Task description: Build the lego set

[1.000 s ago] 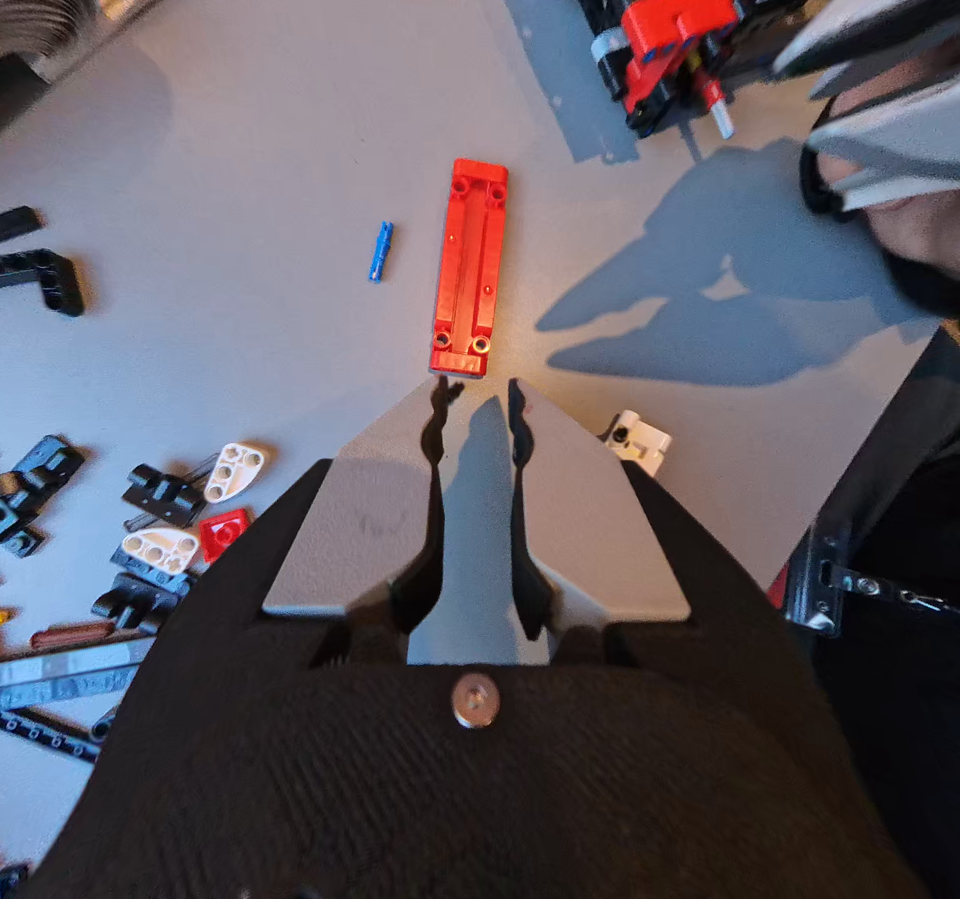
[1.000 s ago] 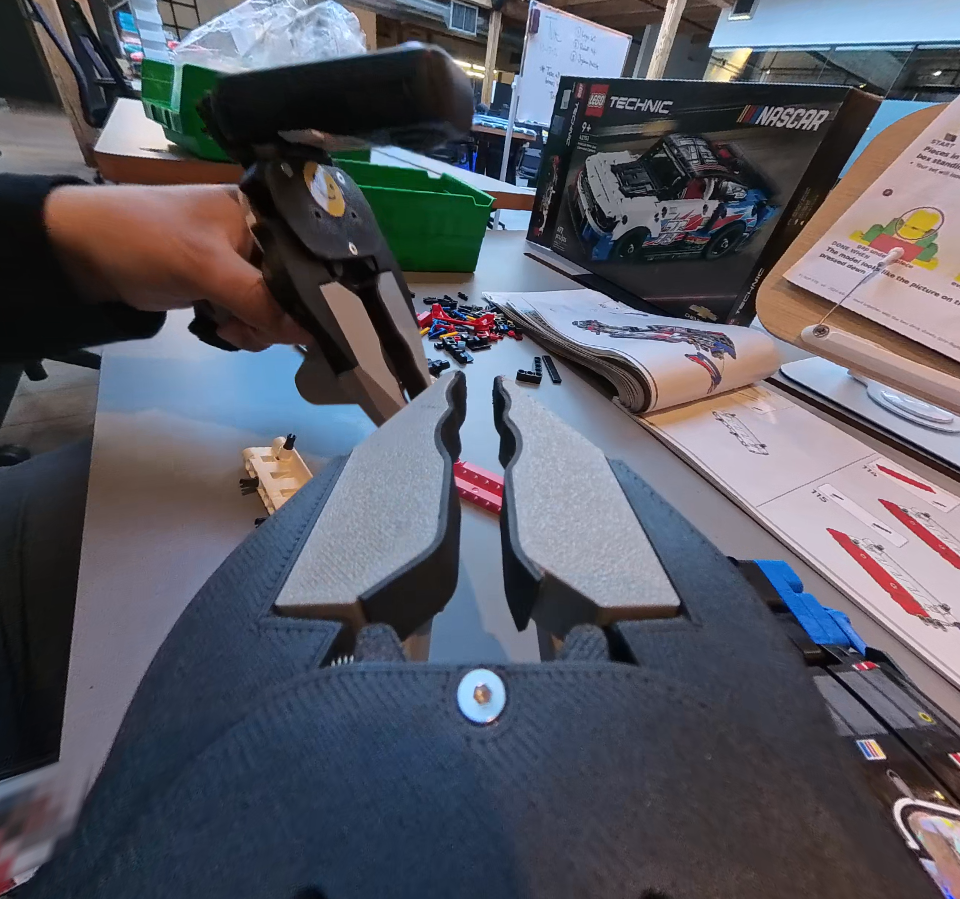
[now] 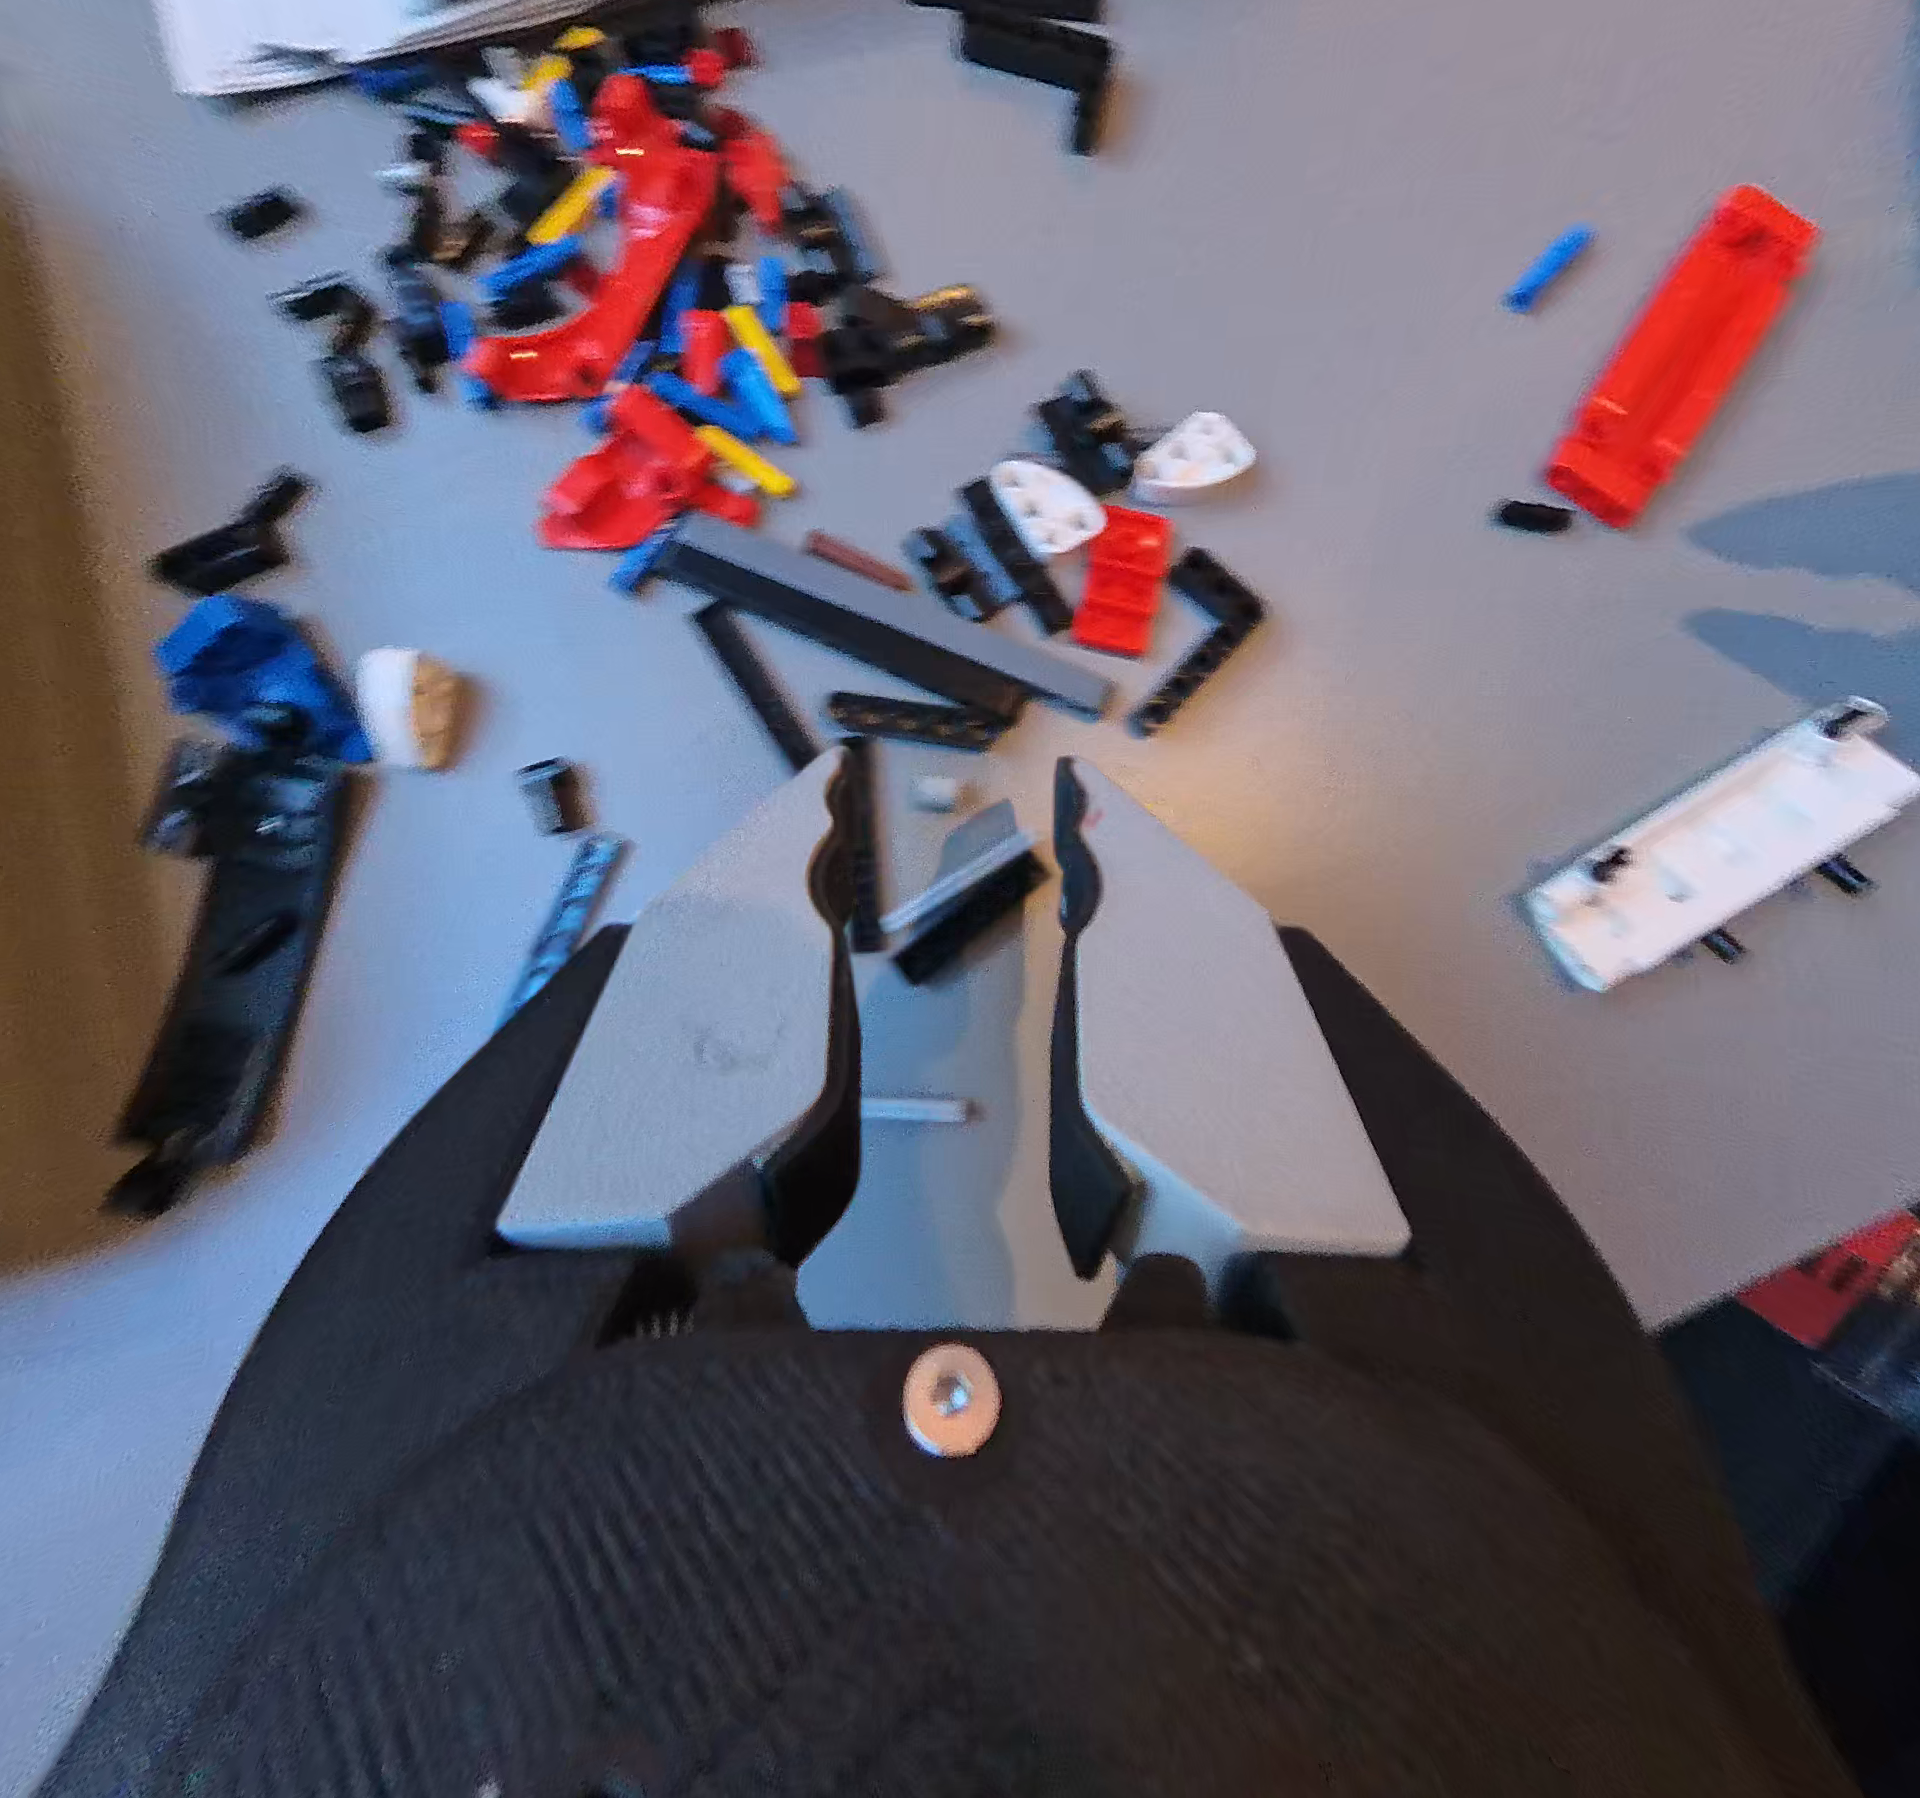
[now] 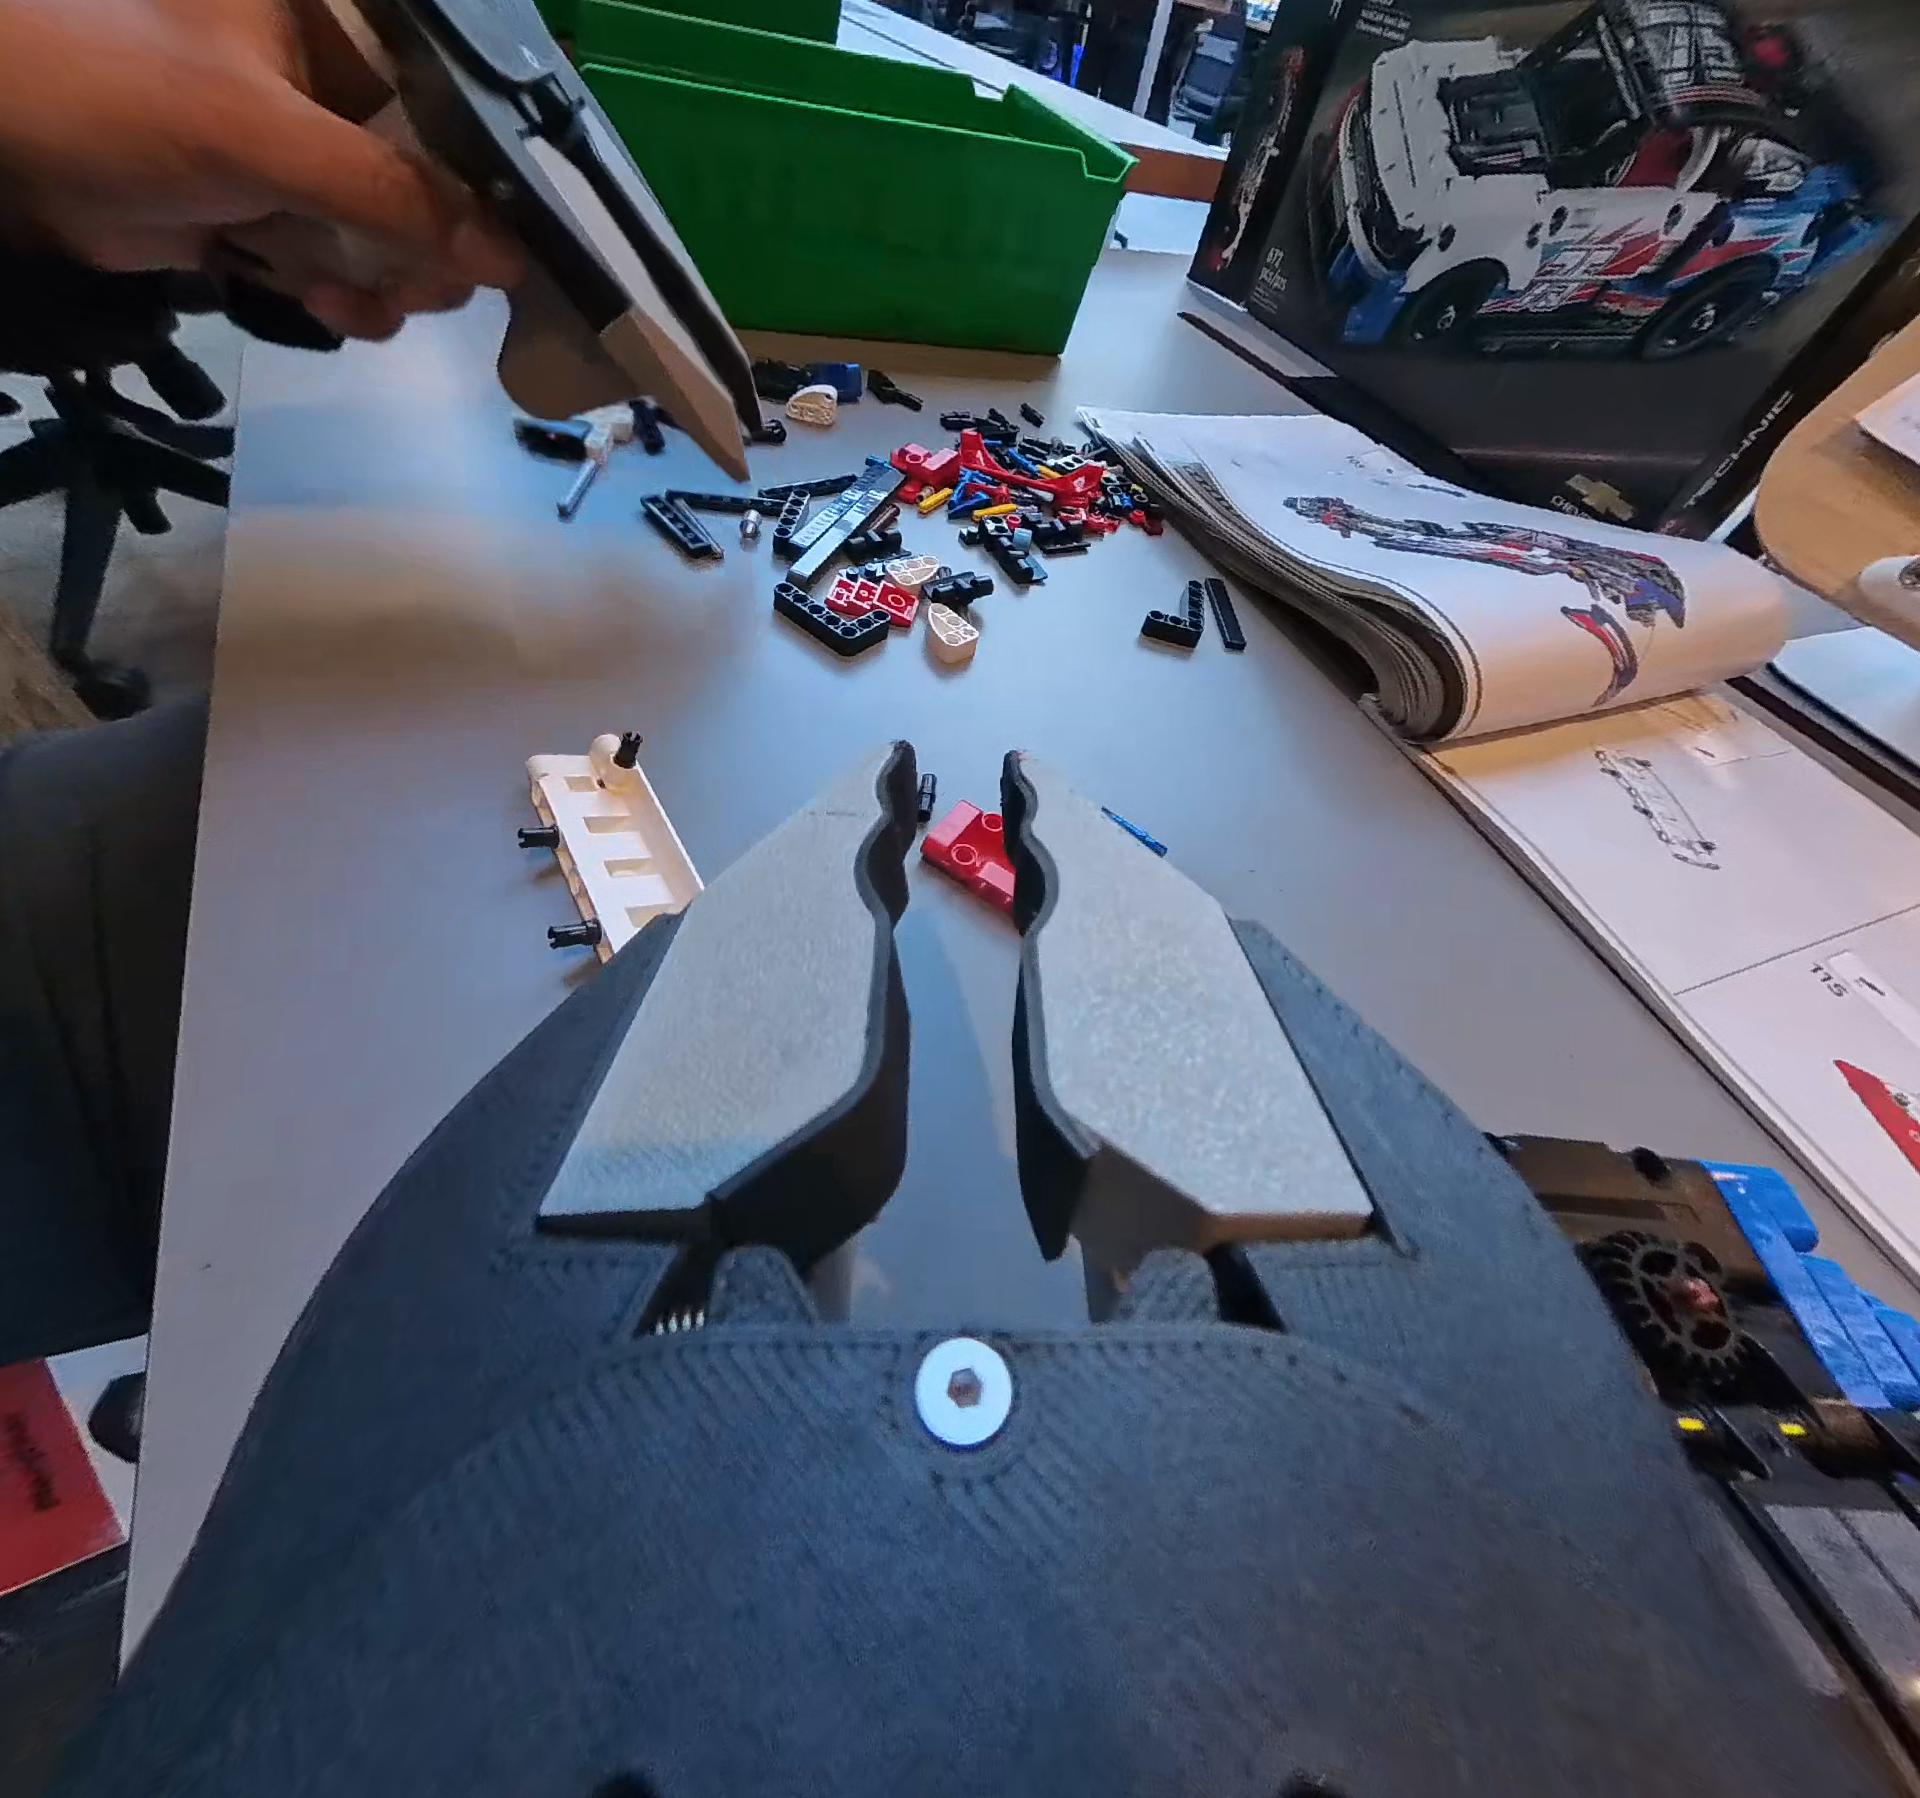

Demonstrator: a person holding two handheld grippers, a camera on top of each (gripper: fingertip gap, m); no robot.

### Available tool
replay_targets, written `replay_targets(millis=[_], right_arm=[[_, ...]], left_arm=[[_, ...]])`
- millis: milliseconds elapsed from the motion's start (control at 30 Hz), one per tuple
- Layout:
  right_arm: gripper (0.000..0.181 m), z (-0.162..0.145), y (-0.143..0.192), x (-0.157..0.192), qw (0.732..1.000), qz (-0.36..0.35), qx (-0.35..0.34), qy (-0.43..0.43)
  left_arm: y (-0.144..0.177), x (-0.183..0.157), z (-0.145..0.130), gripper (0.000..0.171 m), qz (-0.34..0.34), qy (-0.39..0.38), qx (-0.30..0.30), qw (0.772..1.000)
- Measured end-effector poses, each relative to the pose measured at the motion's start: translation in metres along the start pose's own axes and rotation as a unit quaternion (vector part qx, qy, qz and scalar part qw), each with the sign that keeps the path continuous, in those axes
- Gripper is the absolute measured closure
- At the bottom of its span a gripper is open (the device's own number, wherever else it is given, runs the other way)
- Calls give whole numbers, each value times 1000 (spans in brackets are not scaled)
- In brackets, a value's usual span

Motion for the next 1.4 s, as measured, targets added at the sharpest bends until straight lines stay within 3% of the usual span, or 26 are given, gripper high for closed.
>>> replay_targets(millis=[100,200,433,533,633,700,800,967,1067,1133,1233,1400], right_arm=[[168,0,1,-2,1000,2,-5,-10],[168,0,1,-3,1000,2,-8,-15],[167,-1,-1,-2,1000,5,1,-12],[167,-2,-1,-2,1000,5,4,-13],[167,-2,-1,-2,1000,4,8,-15],[167,-2,-1,-2,1000,5,6,-15],[167,-2,0,-2,1000,5,1,-17],[169,0,1,2,1000,20,-7,-13],[171,3,1,14,997,72,-17,2],[165,3,2,23,994,110,-8,4],[145,-4,0,33,984,173,46,-5],[141,-14,-9,48,966,229,120,22]], left_arm=[[3,26,1,127,50,22,-6,998],[5,40,0,128,67,35,-3,997],[7,28,2,128,15,37,-7,999],[3,10,-1,132,-38,29,9,999],[3,-26,-3,129,-138,-12,21,990],[8,-56,-10,130,-220,-77,46,971],[14,-91,-29,116,-296,-178,77,935],[-3,-111,-46,121,-280,-242,91,924],[-16,-114,-55,129,-255,-261,116,924],[-18,-116,-55,137,-246,-275,98,924],[-18,-117,-57,138,-248,-286,91,921],[-21,-121,-57,138,-266,-285,74,918]])
Point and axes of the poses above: each gripper's, where its closed fingertips meet, y back along the fingers, z out of its top, x = y × z across the jaws, the point moved 7 cm from there along y, back along the fingers, and after that the axes turned 14 degrees about y, right-handed, at the moved point
